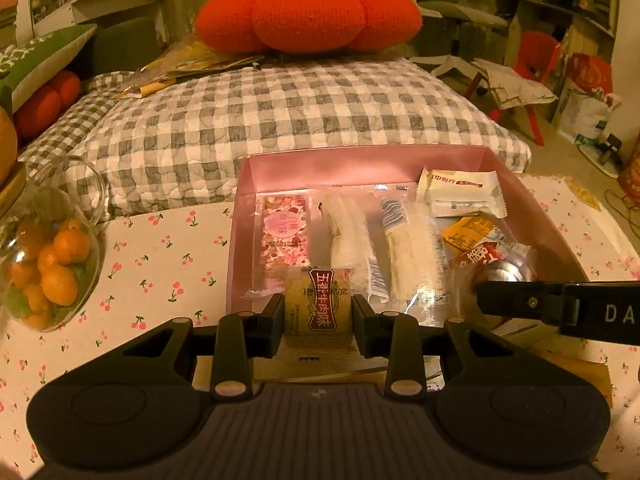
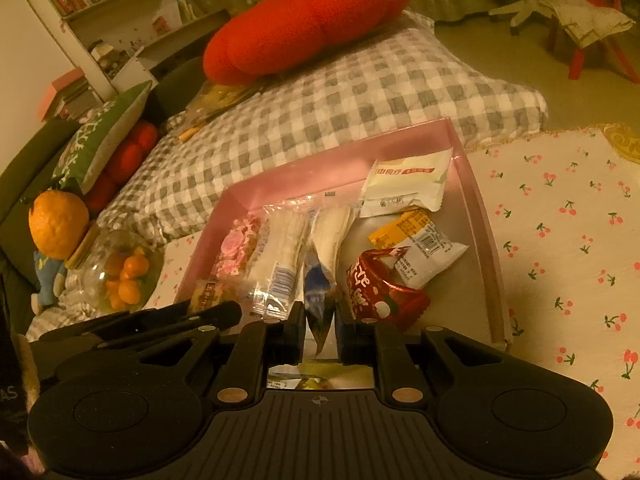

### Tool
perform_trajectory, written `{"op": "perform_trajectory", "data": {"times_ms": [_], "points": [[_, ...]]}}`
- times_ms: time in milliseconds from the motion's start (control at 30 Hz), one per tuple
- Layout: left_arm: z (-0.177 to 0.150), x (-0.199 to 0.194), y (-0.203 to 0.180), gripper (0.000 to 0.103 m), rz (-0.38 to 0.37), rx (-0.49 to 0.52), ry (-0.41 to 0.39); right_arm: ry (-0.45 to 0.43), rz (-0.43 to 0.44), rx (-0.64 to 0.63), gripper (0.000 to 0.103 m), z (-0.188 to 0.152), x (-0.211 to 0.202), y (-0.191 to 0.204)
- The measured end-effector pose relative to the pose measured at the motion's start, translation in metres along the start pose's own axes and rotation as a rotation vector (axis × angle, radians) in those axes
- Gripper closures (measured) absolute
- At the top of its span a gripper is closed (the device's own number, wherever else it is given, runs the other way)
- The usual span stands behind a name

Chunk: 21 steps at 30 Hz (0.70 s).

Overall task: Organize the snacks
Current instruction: 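Open both grippers to drop the cake packet and foil packet into the box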

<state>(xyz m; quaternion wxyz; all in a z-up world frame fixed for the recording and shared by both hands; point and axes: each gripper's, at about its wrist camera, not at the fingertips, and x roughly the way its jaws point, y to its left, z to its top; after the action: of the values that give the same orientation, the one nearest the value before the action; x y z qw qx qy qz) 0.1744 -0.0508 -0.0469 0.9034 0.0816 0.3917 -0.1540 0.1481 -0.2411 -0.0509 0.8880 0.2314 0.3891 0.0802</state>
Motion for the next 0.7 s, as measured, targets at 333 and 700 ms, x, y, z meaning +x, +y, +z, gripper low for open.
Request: {"op": "perform_trajectory", "data": {"times_ms": [333, 700], "points": [[-0.003, -0.003, -0.001, 0.053, 0.006, 0.013, -0.014, -0.011, -0.018, 0.044, 0.066, 0.000, -0.006, -0.004], [-0.014, -0.028, 0.004, 0.035, 0.002, 0.014, -0.045, -0.050, -0.016, 0.015, 0.047, -0.003, -0.033, 0.009]]}}
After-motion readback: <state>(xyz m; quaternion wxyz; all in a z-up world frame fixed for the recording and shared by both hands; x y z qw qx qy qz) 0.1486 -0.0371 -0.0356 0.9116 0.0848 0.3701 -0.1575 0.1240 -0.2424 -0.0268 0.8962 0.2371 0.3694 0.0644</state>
